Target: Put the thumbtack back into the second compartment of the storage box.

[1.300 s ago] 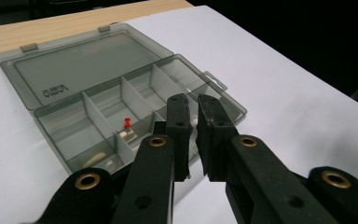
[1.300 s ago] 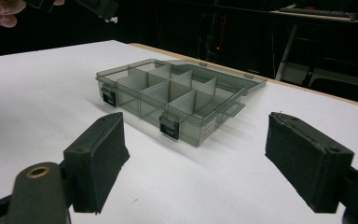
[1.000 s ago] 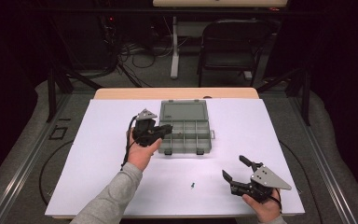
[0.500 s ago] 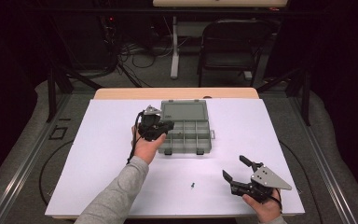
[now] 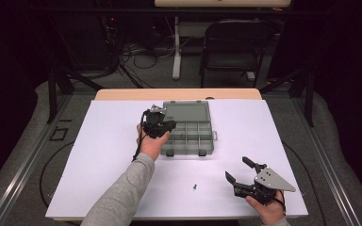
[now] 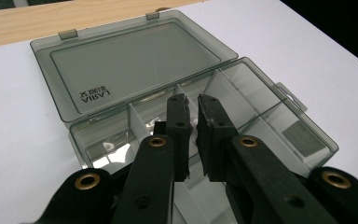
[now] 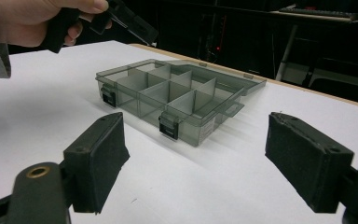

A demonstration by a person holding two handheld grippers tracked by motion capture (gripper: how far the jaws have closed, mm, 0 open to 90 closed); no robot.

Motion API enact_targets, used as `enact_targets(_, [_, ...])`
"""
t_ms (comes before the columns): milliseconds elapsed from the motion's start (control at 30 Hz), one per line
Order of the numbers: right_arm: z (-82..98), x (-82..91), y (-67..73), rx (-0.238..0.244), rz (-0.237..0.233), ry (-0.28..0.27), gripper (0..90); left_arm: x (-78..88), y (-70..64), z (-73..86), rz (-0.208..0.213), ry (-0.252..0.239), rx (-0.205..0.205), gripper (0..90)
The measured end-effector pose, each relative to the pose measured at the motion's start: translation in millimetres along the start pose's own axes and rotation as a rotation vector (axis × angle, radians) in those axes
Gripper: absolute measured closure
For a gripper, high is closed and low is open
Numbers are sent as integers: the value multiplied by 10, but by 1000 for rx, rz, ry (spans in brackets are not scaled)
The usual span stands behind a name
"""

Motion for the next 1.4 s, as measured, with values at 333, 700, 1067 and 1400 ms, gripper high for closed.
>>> enact_targets(333, [-3, 1, 4, -2, -5, -2, 197, -195, 25, 33, -28, 34, -2, 835])
enact_targets(700, [-7, 4, 4, 0, -6, -4, 197, -355, 24, 115, -35, 71, 5, 834])
enact_targets(1067, [-6, 1, 6, -2, -7, -2, 197, -414, 19, 149, -46, 87, 13, 771])
enact_targets(1400, [-6, 0, 5, -1, -6, -2, 197, -276, -73, 97, -43, 59, -21, 442])
Point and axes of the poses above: each handheld gripper's, and its own axes: x roughly backward along the jaws, z roughly out of its underside, y roughly to its left, the point moved 4 cm from there along -x, roughly forward along the jaws, and after that the axes turned 8 degrees about -y, right-handed, at the moved point
